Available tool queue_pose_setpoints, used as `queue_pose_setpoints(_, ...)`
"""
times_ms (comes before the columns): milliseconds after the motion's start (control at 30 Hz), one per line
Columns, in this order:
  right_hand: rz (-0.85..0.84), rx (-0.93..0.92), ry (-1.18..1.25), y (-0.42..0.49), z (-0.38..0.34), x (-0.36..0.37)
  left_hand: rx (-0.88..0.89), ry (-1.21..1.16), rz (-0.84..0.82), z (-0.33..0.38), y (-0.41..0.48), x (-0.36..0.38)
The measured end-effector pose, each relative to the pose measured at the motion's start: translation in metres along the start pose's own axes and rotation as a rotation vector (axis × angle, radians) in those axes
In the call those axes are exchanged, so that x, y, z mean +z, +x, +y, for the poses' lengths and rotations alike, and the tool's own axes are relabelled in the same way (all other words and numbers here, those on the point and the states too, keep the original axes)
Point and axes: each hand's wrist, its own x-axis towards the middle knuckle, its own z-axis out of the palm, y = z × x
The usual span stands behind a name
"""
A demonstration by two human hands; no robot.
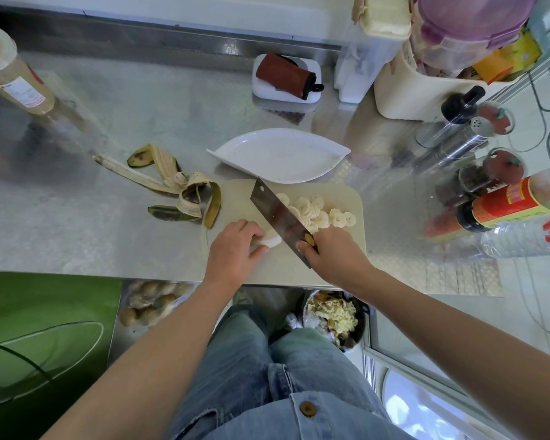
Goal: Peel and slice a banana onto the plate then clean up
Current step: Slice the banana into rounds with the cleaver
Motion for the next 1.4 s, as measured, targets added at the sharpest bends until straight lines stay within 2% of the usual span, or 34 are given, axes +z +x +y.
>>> queue_pose_setpoints(700,-0.024,0.062,0.038,0.007,-0.013,0.027,-0.044,-0.009,0.004,0.002,0.002,0.001)
queue_pose_setpoints(933,0.066,0.028,0.092,0.001,-0.007,0.009,-0.049,-0.004,0.001,0.001,0.001,0.0)
queue_pose_setpoints(1400,0.014,0.029,-0.015,0.001,-0.011,0.014,-0.053,-0.005,0.005,0.002,0.002,0.0)
